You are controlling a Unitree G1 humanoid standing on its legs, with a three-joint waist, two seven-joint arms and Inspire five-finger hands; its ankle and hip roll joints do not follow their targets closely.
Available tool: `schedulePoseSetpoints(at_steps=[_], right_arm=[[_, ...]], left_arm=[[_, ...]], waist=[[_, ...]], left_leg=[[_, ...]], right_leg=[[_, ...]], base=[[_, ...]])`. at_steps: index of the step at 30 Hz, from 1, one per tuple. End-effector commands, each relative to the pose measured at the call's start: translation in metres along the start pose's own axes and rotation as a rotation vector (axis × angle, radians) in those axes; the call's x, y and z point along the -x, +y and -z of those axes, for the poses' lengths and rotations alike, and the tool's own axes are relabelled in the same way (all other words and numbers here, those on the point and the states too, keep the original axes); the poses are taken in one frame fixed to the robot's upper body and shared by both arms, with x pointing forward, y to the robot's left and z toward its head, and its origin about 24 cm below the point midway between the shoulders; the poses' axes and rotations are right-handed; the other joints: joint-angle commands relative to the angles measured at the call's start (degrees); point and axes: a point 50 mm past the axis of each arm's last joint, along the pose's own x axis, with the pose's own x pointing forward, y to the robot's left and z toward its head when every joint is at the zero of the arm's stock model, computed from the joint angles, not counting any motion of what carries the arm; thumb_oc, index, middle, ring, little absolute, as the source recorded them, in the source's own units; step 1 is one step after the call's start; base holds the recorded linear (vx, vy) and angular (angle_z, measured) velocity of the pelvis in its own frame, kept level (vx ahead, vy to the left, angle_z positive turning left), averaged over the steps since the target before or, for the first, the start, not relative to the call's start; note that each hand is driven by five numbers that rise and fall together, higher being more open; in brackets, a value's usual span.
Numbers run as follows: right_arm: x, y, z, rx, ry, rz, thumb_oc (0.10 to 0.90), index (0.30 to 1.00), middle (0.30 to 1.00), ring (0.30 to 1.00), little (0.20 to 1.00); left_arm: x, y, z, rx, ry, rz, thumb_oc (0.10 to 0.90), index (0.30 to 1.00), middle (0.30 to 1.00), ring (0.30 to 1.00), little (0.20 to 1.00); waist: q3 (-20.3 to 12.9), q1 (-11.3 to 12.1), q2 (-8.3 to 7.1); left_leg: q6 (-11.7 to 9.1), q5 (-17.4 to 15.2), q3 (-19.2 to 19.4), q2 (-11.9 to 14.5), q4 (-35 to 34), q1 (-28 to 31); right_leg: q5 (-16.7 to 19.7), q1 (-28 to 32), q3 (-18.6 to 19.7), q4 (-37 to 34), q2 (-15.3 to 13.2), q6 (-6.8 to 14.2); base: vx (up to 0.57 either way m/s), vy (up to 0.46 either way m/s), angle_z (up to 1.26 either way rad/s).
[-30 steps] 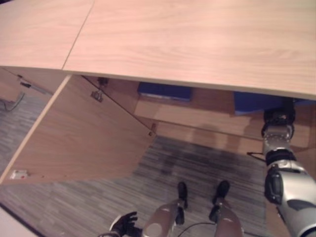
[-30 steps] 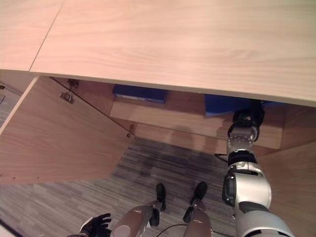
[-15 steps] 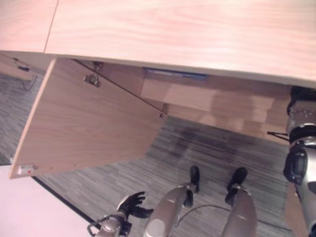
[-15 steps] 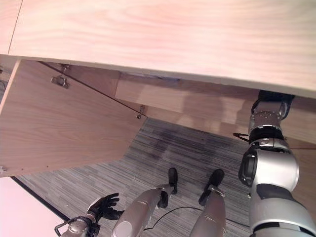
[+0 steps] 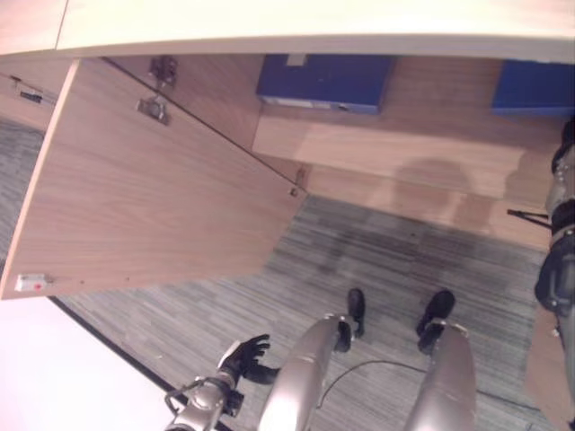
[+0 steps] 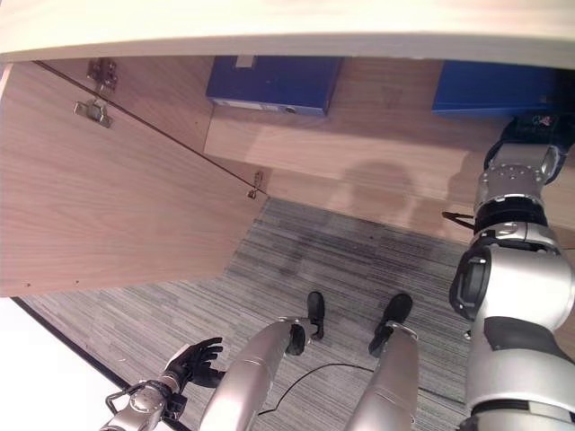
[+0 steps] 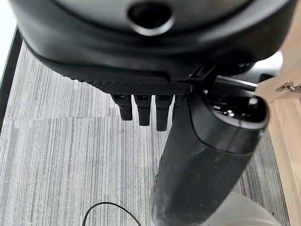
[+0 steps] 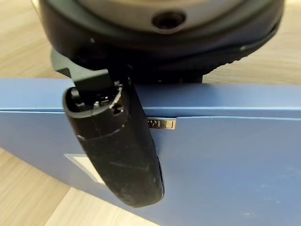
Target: Put the empty folder in the office cabinet
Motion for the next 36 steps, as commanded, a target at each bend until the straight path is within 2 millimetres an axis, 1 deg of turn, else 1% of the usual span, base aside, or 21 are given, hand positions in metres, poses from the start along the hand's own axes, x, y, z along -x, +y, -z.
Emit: schedulePoseSetpoints(at_steps=[1,5,8,9,10,11,12,13,14,16,19,22,23,24,25,26,27,30,32,33,36], right_arm=[[-0.002,0.020,-0.035,0.059,-0.135,-0.044,0.400,0.300,0.300,0.300,0.300],[-0.002,0.017,-0.031,0.078,-0.122,-0.015,0.400,0.300,0.300,0.300,0.300],[-0.003,0.014,-0.031,0.095,-0.116,0.010,0.400,0.300,0.300,0.300,0.300],[-0.003,0.014,-0.031,0.114,-0.117,0.019,0.400,0.300,0.300,0.300,0.300],[-0.003,0.014,-0.030,0.118,-0.111,0.016,0.439,0.359,0.359,0.359,0.359],[-0.003,0.014,-0.029,0.118,-0.111,0.016,0.439,0.359,0.359,0.359,0.359],[-0.003,0.015,-0.028,0.121,-0.107,0.011,0.549,0.524,0.524,0.524,0.524],[-0.002,0.016,-0.028,0.128,-0.105,0.004,0.750,0.825,0.825,0.825,0.825],[-0.002,0.017,-0.027,0.134,-0.100,0.000,0.800,0.900,0.900,0.900,0.900],[-0.003,0.014,-0.025,0.143,-0.085,0.007,0.800,0.900,0.900,0.900,0.900],[-0.006,0.003,-0.027,0.204,-0.059,0.095,0.800,0.900,0.900,0.900,0.900],[-0.006,0.000,-0.029,0.254,-0.055,0.148,0.800,0.900,0.900,0.900,0.900],[-0.006,-0.005,-0.026,0.281,-0.033,0.192,0.800,0.900,0.900,0.900,0.900],[-0.006,-0.004,-0.027,0.282,-0.032,0.192,0.800,0.900,0.900,0.900,0.900],[-0.005,-0.004,-0.022,0.307,-0.015,0.193,0.800,0.900,0.900,0.900,0.900],[-0.004,-0.010,-0.012,0.318,0.046,0.215,0.800,0.900,0.900,0.900,0.900],[-0.004,-0.010,-0.012,0.317,0.048,0.214,0.800,0.900,0.900,0.900,0.900],[0.000,-0.005,0.004,0.304,0.106,0.186,0.800,0.900,0.900,0.900,0.900],[0.000,-0.009,0.004,0.313,0.116,0.200,0.800,0.900,0.900,0.900,0.900],[-0.001,-0.017,0.004,0.335,0.129,0.230,0.800,0.900,0.900,0.900,0.900],[-0.002,-0.025,0.001,0.374,0.138,0.262,0.800,0.900,0.900,0.900,0.900]], left_arm=[[0.022,0.037,0.034,-0.048,0.098,-0.127,0.800,0.900,0.900,0.900,0.900],[0.022,0.038,0.033,-0.052,0.097,-0.142,0.800,0.900,0.900,0.900,0.900],[0.022,0.041,0.032,-0.057,0.092,-0.158,0.800,0.900,0.900,0.900,0.900],[0.022,0.042,0.030,-0.064,0.085,-0.162,0.800,0.900,0.900,0.900,0.900],[0.022,0.043,0.030,-0.066,0.085,-0.167,0.800,0.900,0.900,0.900,0.900],[0.022,0.043,0.030,-0.066,0.085,-0.168,0.800,0.900,0.900,0.900,0.900],[0.023,0.045,0.030,-0.070,0.084,-0.173,0.800,0.900,0.900,0.900,0.900],[0.023,0.045,0.030,-0.068,0.085,-0.176,0.800,0.900,0.900,0.900,0.900],[0.023,0.046,0.031,-0.072,0.088,-0.175,0.800,0.900,0.900,0.900,0.900],[0.024,0.045,0.032,-0.081,0.092,-0.171,0.800,0.900,0.900,0.900,0.900],[0.025,0.048,0.034,-0.100,0.108,-0.189,0.800,0.900,0.900,0.900,0.900],[0.025,0.047,0.036,-0.108,0.117,-0.195,0.800,0.900,0.900,0.900,0.900],[0.025,0.047,0.037,-0.116,0.123,-0.202,0.800,0.900,0.900,0.900,0.900],[0.025,0.046,0.037,-0.115,0.123,-0.202,0.800,0.900,0.900,0.900,0.900],[0.025,0.046,0.039,-0.119,0.131,-0.206,0.800,0.900,0.900,0.900,0.900],[0.024,0.046,0.040,-0.119,0.142,-0.214,0.800,0.900,0.900,0.900,0.900],[0.024,0.046,0.040,-0.119,0.143,-0.215,0.800,0.900,0.900,0.900,0.900],[0.023,0.043,0.043,-0.111,0.162,-0.215,0.800,0.900,0.900,0.900,0.900],[0.022,0.040,0.044,-0.115,0.174,-0.205,0.800,0.900,0.900,0.900,0.900],[0.022,0.038,0.045,-0.108,0.180,-0.199,0.800,0.900,0.900,0.900,0.900],[0.022,0.035,0.048,-0.102,0.191,-0.186,0.800,0.900,0.900,0.900,0.900]], waist=[[-3.47,0.43,1.22],[-3.37,0.34,1.15],[-2.93,0.07,0.83],[-2.55,0.06,0.48],[-2.42,0.08,0.37],[-2.35,0.05,0.37],[-2.16,0.04,0.22],[-2.12,0.07,0.03],[-2.15,0.10,-0.12],[-2.06,0.08,-0.27],[-2.39,0.22,-0.61],[-2.50,0.10,-0.59],[-2.64,0.01,-0.71],[-2.62,-0.02,-0.69],[-2.69,-0.03,-0.86],[-2.94,-0.13,-1.06],[-2.91,-0.18,-1.09],[-3.08,-0.32,-1.68],[-3.46,-0.20,-2.00],[-3.74,0.05,-2.10],[-4.03,0.23,-2.19]], left_leg=[[-4.82,-4.04,-4.75,1.51,1.20,-2.44],[-4.53,-5.07,-5.13,1.51,4.01,-4.05],[-4.47,-6.22,-5.51,1.62,6.81,-4.91],[-4.47,-6.90,-5.77,1.78,8.25,-5.29],[-4.41,-7.24,-5.83,1.76,8.67,-5.26],[-4.40,-7.36,-5.85,1.77,8.82,-5.27],[-4.30,-7.76,-5.85,1.76,9.47,-5.45],[-4.27,-8.04,-5.93,1.77,9.78,-5.45],[-4.24,-8.22,-5.99,1.83,9.75,-5.33],[-4.24,-8.51,-6.16,1.76,10.13,-5.19],[-4.33,-8.68,-6.30,1.57,9.73,-4.83],[-4.44,-8.43,-6.32,1.55,8.95,-4.45],[-4.52,-8.20,-6.45,1.51,8.33,-4.17],[-4.52,-8.15,-6.45,1.50,8.25,-4.13],[-4.52,-8.05,-6.46,1.54,7.90,-3.96],[-4.48,-7.77,-6.54,1.52,6.81,-3.44],[-4.49,-7.70,-6.55,1.52,6.66,-3.34],[-4.58,-7.12,-6.58,1.44,5.04,-2.28],[-4.64,-6.73,-6.77,1.29,3.72,-1.14],[-4.78,-6.18,-7.03,1.09,1.78,0.74],[-4.97,-5.36,-7.52,0.78,-0.85,3.18]], right_leg=[[-11.29,3.52,2.98,5.41,2.62,5.33],[-12.28,2.28,3.68,7.96,2.56,5.07],[-13.28,1.58,3.82,10.28,2.36,4.81],[-14.07,1.65,3.82,11.10,2.39,4.49],[-14.23,1.71,3.79,11.44,2.40,4.38],[-14.32,1.73,3.79,11.55,2.39,4.37],[-14.50,1.79,3.68,11.98,2.42,4.28],[-14.68,1.91,3.60,12.16,2.44,4.27],[-14.85,2.03,3.64,12.11,2.51,4.25],[-15.04,2.14,3.70,12.49,2.69,4.18],[-15.05,2.63,3.78,12.35,2.71,4.10],[-14.97,2.74,3.72,12.09,2.74,4.09],[-14.89,2.93,3.74,11.81,2.86,4.02],[-14.86,2.95,3.74,11.76,2.87,4.02],[-14.81,3.09,3.70,11.59,2.92,4.01],[-14.69,3.48,3.62,11.13,3.15,4.02],[-14.64,3.56,3.59,11.01,3.17,4.01],[-14.11,4.40,3.27,9.92,3.48,4.04],[-13.92,5.60,3.00,8.93,3.66,4.03],[-13.54,7.59,2.42,7.16,3.87,4.11],[-12.87,10.07,1.87,4.93,4.17,4.21]], base=[[0.00,0.000,0.00],[0.00,-0.009,0.04],[-0.01,-0.033,0.07],[0.00,-0.035,0.07],[0.00,-0.035,0.03],[0.00,0.000,0.00],[0.00,0.000,0.00],[0.00,0.000,0.00],[0.00,0.000,0.00],[0.00,0.000,0.00],[0.00,0.000,0.00],[0.00,0.000,0.00],[0.00,0.000,0.00],[0.00,0.000,0.00],[0.00,0.000,0.00],[0.00,0.000,0.00],[0.00,0.000,0.00],[0.00,-0.004,-0.01],[0.02,-0.023,-0.05],[0.02,-0.030,-0.04],[0.03,-0.014,-0.01]])
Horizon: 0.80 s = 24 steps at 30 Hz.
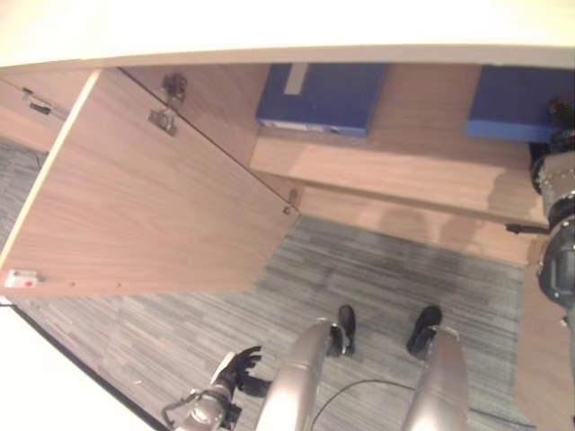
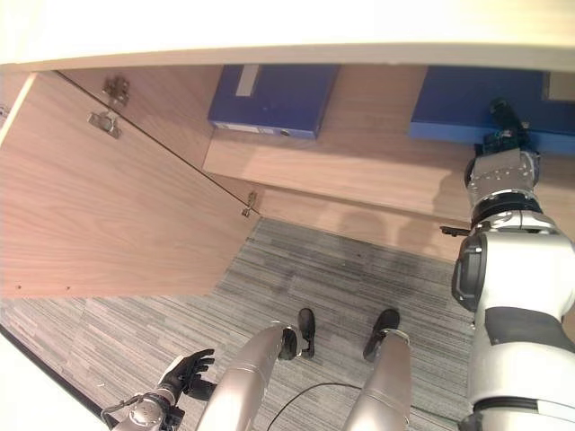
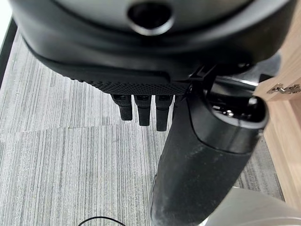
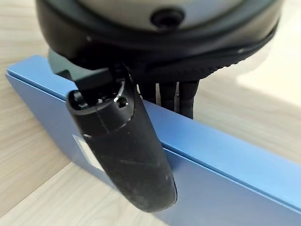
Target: Put the empty folder in the office cabinet
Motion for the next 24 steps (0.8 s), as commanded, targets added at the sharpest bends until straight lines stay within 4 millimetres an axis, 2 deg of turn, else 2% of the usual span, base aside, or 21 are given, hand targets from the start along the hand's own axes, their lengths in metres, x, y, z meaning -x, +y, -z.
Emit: schedulePoseSetpoints(at_steps=[1,8,11,12,15,16,18,20,24], right_arm=[[0.001,0.003,-0.028,0.050,-0.064,0.004,0.800,0.900,0.900,0.900,0.900],[0.000,-0.004,-0.025,0.003,-0.059,0.056,0.800,0.900,0.900,0.900,0.900],[-0.003,-0.011,-0.010,0.002,-0.034,0.098,0.800,0.900,0.900,0.900,0.900],[-0.004,-0.016,0.000,0.014,-0.015,0.116,0.800,0.900,0.900,0.900,0.900],[-0.006,-0.024,0.009,0.019,0.003,0.139,0.800,0.900,0.900,0.900,0.900],[-0.007,-0.030,0.018,0.032,0.021,0.156,0.800,0.900,0.900,0.900,0.900],[-0.008,-0.033,0.023,0.035,0.031,0.167,0.800,0.900,0.900,0.900,0.900],[-0.010,-0.046,0.035,0.058,0.055,0.195,0.800,0.900,0.900,0.900,0.900],[-0.013,-0.062,0.043,0.074,0.069,0.232,0.800,0.900,0.900,0.900,0.900]], left_arm=[[0.009,0.035,0.024,-0.039,0.097,-0.104,0.800,0.900,0.900,0.900,0.900],[0.008,0.032,0.028,-0.001,0.122,-0.128,0.800,0.900,0.900,0.900,0.900],[0.007,0.025,0.028,0.009,0.124,-0.122,0.800,0.900,0.900,0.900,0.900],[0.006,0.020,0.027,0.010,0.123,-0.113,0.800,0.900,0.900,0.900,0.900],[0.005,0.017,0.026,0.009,0.122,-0.107,0.800,0.900,0.900,0.900,0.900],[0.005,0.014,0.026,0.005,0.124,-0.101,0.800,0.900,0.900,0.900,0.900],[0.005,0.013,0.026,0.006,0.124,-0.099,0.800,0.900,0.900,0.900,0.900],[0.004,0.008,0.026,0.021,0.123,-0.090,0.800,0.900,0.900,0.900,0.900],[0.006,0.005,0.029,0.027,0.131,-0.083,0.800,0.900,0.900,0.900,0.900]], waist=[[0.75,1.67,-0.08],[-0.10,2.10,0.17],[-0.26,2.35,0.65],[-0.65,2.39,0.55],[-0.70,2.32,0.69],[-0.48,2.53,1.10],[-0.34,2.50,1.28],[-0.45,2.58,1.49],[-0.70,2.45,1.44]], left_leg=[[-4.96,-1.94,-6.40,-0.23,-8.97,4.97],[-5.44,1.33,-7.53,-0.83,-15.82,9.31],[-5.57,5.10,-7.45,-0.68,-20.46,11.19],[-5.83,4.45,-8.25,-0.88,-21.91,12.38],[-5.83,5.14,-8.44,-0.80,-23.23,13.30],[-5.61,6.92,-8.13,-0.61,-24.56,13.73],[-5.61,7.18,-8.21,-0.62,-25.05,14.38],[-5.65,7.55,-8.38,-0.67,-26.51,15.71],[-5.79,8.01,-8.73,-0.52,-27.72,17.52]], right_leg=[[-10.53,10.29,1.78,-0.52,3.80,4.65],[-8.48,14.25,0.40,-5.73,4.23,5.10],[-5.88,15.43,-1.09,-8.93,4.46,4.96],[-6.87,16.36,-0.48,-9.77,4.77,5.37],[-6.47,17.03,-0.80,-10.64,4.89,5.43],[-4.76,17.38,-1.81,-11.77,4.96,5.13],[-4.49,17.87,-2.03,-12.06,4.95,5.20],[-4.35,18.93,-2.22,-12.82,4.89,5.31],[-3.81,20.96,-2.75,-14.24,4.98,5.43]], base=[[0.04,-0.013,0.00],[0.01,0.003,0.02],[-0.03,0.028,0.06],[0.00,0.000,0.00],[-0.01,0.006,0.01],[-0.07,0.025,-0.03],[-0.04,0.017,-0.05],[0.01,0.008,0.02],[0.02,-0.001,0.03]])
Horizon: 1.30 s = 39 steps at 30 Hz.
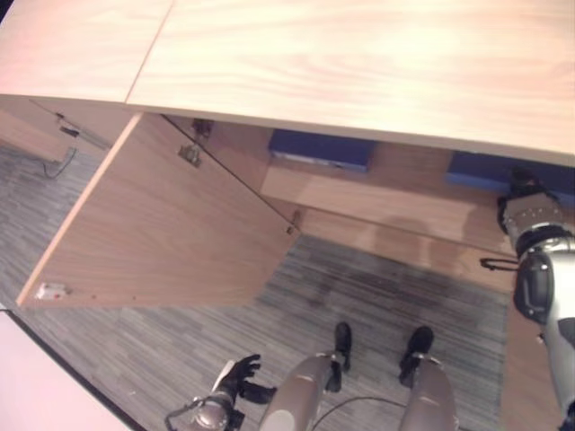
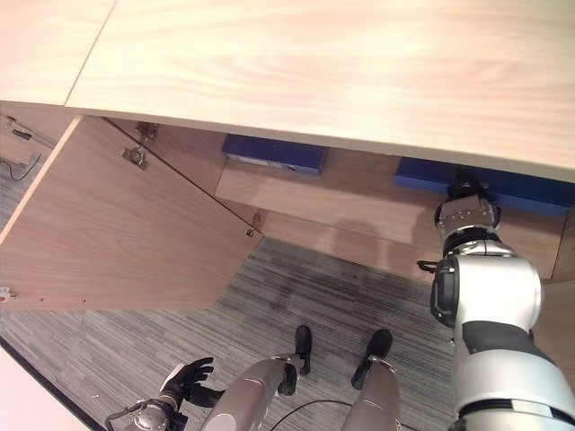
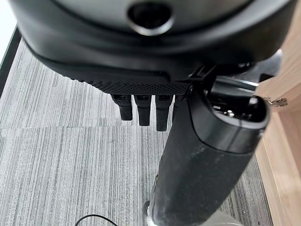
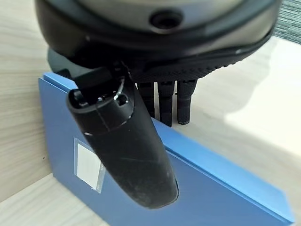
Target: Put the empty folder in the office cabinet
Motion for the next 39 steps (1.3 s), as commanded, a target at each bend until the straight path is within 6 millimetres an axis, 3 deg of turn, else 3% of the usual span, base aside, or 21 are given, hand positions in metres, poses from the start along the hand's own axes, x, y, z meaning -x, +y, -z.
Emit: schedulePoseSetpoints(at_steps=[1,8,16,23,26,34,36,37,39], right_arm=[[-0.001,-0.003,-0.005,-0.003,-0.005,0.027,0.800,0.900,0.900,0.900,0.900],[-0.007,-0.017,0.004,0.039,0.002,0.056,0.800,0.900,0.900,0.900,0.900],[-0.012,-0.034,0.031,0.097,0.044,0.078,0.800,0.900,0.900,0.900,0.900],[-0.012,-0.033,0.033,0.125,0.050,0.062,0.800,0.900,0.900,0.900,0.900],[-0.009,-0.023,0.022,0.154,0.014,0.024,0.800,0.900,0.900,0.900,0.900],[0.014,0.033,-0.042,0.288,-0.205,-0.181,0.800,0.900,0.900,0.900,0.900],[0.017,0.038,-0.050,0.306,-0.230,-0.196,0.800,0.900,0.900,0.900,0.900],[0.022,0.044,-0.065,0.342,-0.281,-0.210,0.800,0.900,0.900,0.900,0.900],[0.023,0.045,-0.069,0.350,-0.292,-0.214,0.800,0.900,0.900,0.900,0.900]], left_arm=[[0.006,0.016,0.022,-0.008,0.079,-0.071,0.800,0.900,0.900,0.900,0.900],[0.009,0.014,0.027,0.007,0.090,-0.068,0.800,0.900,0.900,0.900,0.900],[0.009,0.010,0.028,0.018,0.100,-0.062,0.800,0.900,0.900,0.900,0.900],[0.009,0.012,0.029,0.034,0.104,-0.066,0.800,0.900,0.900,0.900,0.900],[0.010,0.013,0.030,0.025,0.107,-0.068,0.800,0.900,0.900,0.900,0.900],[0.013,0.019,0.034,-0.002,0.107,-0.069,0.800,0.900,0.900,0.900,0.900],[0.013,0.019,0.035,-0.008,0.108,-0.066,0.800,0.900,0.900,0.900,0.900],[0.014,0.020,0.036,-0.017,0.110,-0.059,0.800,0.900,0.900,0.900,0.900],[0.015,0.020,0.037,-0.017,0.110,-0.052,0.800,0.900,0.900,0.900,0.900]], waist=[[0.89,2.09,1.18],[0.25,2.36,0.68],[-0.36,2.25,-0.03],[-0.70,2.34,-0.37],[-0.86,2.45,-0.37],[-1.35,3.03,-0.14],[-1.41,3.08,-0.14],[-1.82,3.43,-0.14],[-1.91,3.49,-0.06]], left_leg=[[-4.58,-2.13,-5.64,0.80,-4.28,1.87],[-5.03,-1.19,-6.38,1.54,-6.81,4.48],[-5.21,-0.15,-7.14,2.83,-9.86,7.65],[-5.22,0.16,-7.45,3.08,-10.69,8.52],[-5.27,0.61,-7.69,3.11,-11.38,8.76],[-5.36,1.90,-8.16,2.85,-13.45,9.59],[-5.35,1.96,-8.16,2.85,-13.64,9.69],[-5.38,2.15,-8.40,2.87,-13.92,10.05],[-5.38,2.18,-8.51,2.86,-14.09,10.33]], right_leg=[[-9.80,6.49,2.23,3.41,2.08,5.95],[-8.96,9.59,1.10,0.84,2.31,6.19],[-8.23,12.39,0.63,-1.65,3.30,6.25],[-8.17,12.98,0.15,-2.06,3.44,6.28],[-8.15,12.82,0.01,-2.04,3.37,6.23],[-7.70,12.96,-0.21,-2.38,2.83,6.26],[-7.61,13.08,-0.25,-2.52,2.75,6.30],[-7.46,13.69,-0.75,-2.95,2.61,6.35],[-7.40,14.00,-0.89,-3.11,2.62,6.40]], base=[[0.04,-0.013,0.06],[0.02,-0.013,0.05],[0.01,-0.009,-0.02],[0.00,0.001,0.03],[-0.01,0.006,0.05],[-0.01,0.012,0.03],[0.00,0.010,0.02],[0.00,0.000,0.00],[0.00,0.000,0.00]])
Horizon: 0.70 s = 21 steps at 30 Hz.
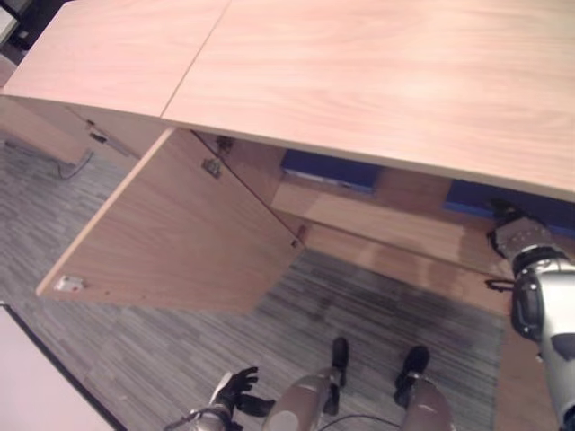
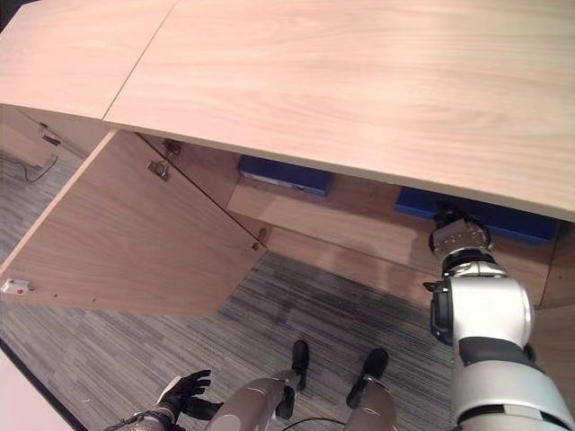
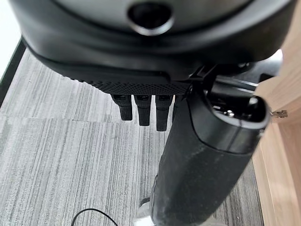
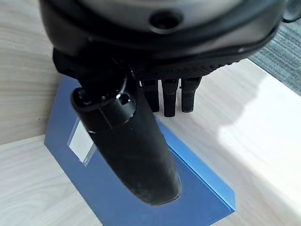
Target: Put the empty folder in the office cabinet
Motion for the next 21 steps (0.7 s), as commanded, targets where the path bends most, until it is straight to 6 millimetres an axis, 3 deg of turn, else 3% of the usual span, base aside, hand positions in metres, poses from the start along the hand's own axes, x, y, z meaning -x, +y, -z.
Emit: schedulePoseSetpoints(at_steps=[1,5,7,9,10,11,12,13,16,17,19,21], right_arm=[[0.034,0.038,-0.088,0.010,-0.314,-0.204,0.800,0.900,0.900,0.900,0.900],[0.028,0.029,-0.085,-0.013,-0.297,-0.183,0.800,0.900,0.900,0.900,0.900],[0.022,0.025,-0.073,-0.023,-0.261,-0.173,0.800,0.900,0.900,0.900,0.900],[0.014,0.020,-0.050,-0.028,-0.200,-0.157,0.800,0.900,0.900,0.900,0.900],[0.006,0.012,-0.027,-0.036,-0.138,-0.130,0.800,0.900,0.900,0.900,0.900],[0.005,0.012,-0.026,-0.036,-0.135,-0.129,0.800,0.900,0.900,0.900,0.900],[-0.001,0.004,-0.001,-0.034,-0.073,-0.101,0.800,0.900,0.900,0.900,0.900],[-0.001,0.004,0.001,-0.033,-0.069,-0.099,0.800,0.900,0.900,0.900,0.900],[-0.007,-0.009,0.049,-0.027,0.039,-0.061,0.800,0.900,0.900,0.900,0.900],[-0.007,-0.010,0.050,-0.027,0.041,-0.060,0.800,0.900,0.900,0.900,0.900],[-0.008,-0.026,0.100,-0.003,0.145,-0.023,0.800,0.900,0.900,0.900,0.900],[-0.005,-0.036,0.129,0.010,0.195,-0.010,0.800,0.900,0.900,0.900,0.900]], left_arm=[[0.007,0.024,0.018,-0.040,0.051,-0.057,0.800,0.900,0.900,0.900,0.900],[0.006,0.026,0.016,-0.043,0.046,-0.050,0.800,0.900,0.900,0.900,0.900],[0.006,0.027,0.015,-0.045,0.048,-0.048,0.800,0.900,0.900,0.900,0.900],[0.005,0.025,0.014,-0.040,0.049,-0.048,0.800,0.900,0.900,0.900,0.900],[0.005,0.024,0.014,-0.034,0.053,-0.049,0.800,0.900,0.900,0.900,0.900],[0.005,0.024,0.015,-0.036,0.054,-0.050,0.800,0.900,0.900,0.900,0.900],[0.004,0.020,0.013,-0.030,0.055,-0.043,0.800,0.900,0.900,0.900,0.900],[0.004,0.021,0.015,-0.032,0.060,-0.045,0.800,0.900,0.900,0.900,0.900],[0.005,0.017,0.018,-0.025,0.077,-0.045,0.800,0.900,0.900,0.900,0.900],[0.005,0.017,0.019,-0.025,0.078,-0.045,0.800,0.900,0.900,0.900,0.900],[0.005,0.011,0.022,-0.008,0.098,-0.044,0.800,0.900,0.900,0.900,0.900],[0.006,0.008,0.026,-0.003,0.114,-0.045,0.800,0.900,0.900,0.900,0.900]], waist=[[-0.81,2.29,-0.98],[-1.44,2.28,-1.24],[-1.59,2.02,-1.36],[-1.84,1.80,-1.58],[-2.15,1.60,-1.81],[-2.15,1.58,-1.87],[-2.16,1.17,-1.74],[-2.22,1.12,-1.94],[-2.55,0.46,-2.13],[-2.43,0.43,-2.18],[-2.81,0.01,-2.40],[-3.06,-0.38,-2.74]], left_leg=[[-4.39,-2.74,-5.59,1.71,-4.05,2.16],[-4.32,-2.92,-6.15,1.60,-4.42,3.51],[-4.31,-3.07,-6.23,1.64,-4.48,4.25],[-4.27,-3.27,-6.27,1.66,-4.54,4.96],[-4.29,-3.39,-6.30,1.68,-4.82,5.84],[-4.29,-3.38,-6.34,1.70,-4.88,5.99],[-4.15,-3.16,-6.36,1.73,-5.01,6.42],[-4.22,-3.51,-6.37,1.73,-5.15,6.88],[-4.15,-3.66,-6.15,1.98,-5.61,8.43],[-4.16,-3.68,-6.15,1.95,-5.67,8.66],[-4.07,-3.39,-5.98,2.21,-6.06,9.40],[-4.09,-3.47,-5.77,2.46,-6.34,10.17]], right_leg=[[-8.62,5.94,3.11,2.81,0.82,6.18],[-8.56,7.79,2.65,1.86,1.02,6.17],[-8.41,8.86,2.60,1.39,1.13,6.23],[-8.23,9.96,2.47,0.78,1.28,6.27],[-8.07,11.21,2.25,-0.05,1.36,6.34],[-8.02,11.43,2.19,-0.20,1.39,6.35],[-7.33,12.04,2.03,-0.90,1.63,6.30],[-7.83,12.41,2.04,-0.84,1.62,6.35],[-7.56,14.03,1.89,-1.91,1.81,6.49],[-7.67,14.21,1.89,-1.84,1.77,6.49],[-6.60,15.47,1.83,-3.64,2.23,6.55],[-6.24,16.24,1.88,-4.43,2.48,6.62]], base=[[0.00,0.015,0.06],[0.01,-0.005,0.07],[0.00,0.000,0.00],[0.04,0.003,0.00],[0.04,0.007,0.00],[0.00,0.000,0.00],[0.00,0.000,0.00],[0.00,0.000,0.00],[0.04,0.016,0.01],[0.00,0.000,0.00],[0.01,0.012,-0.03],[0.03,0.006,-0.09]])
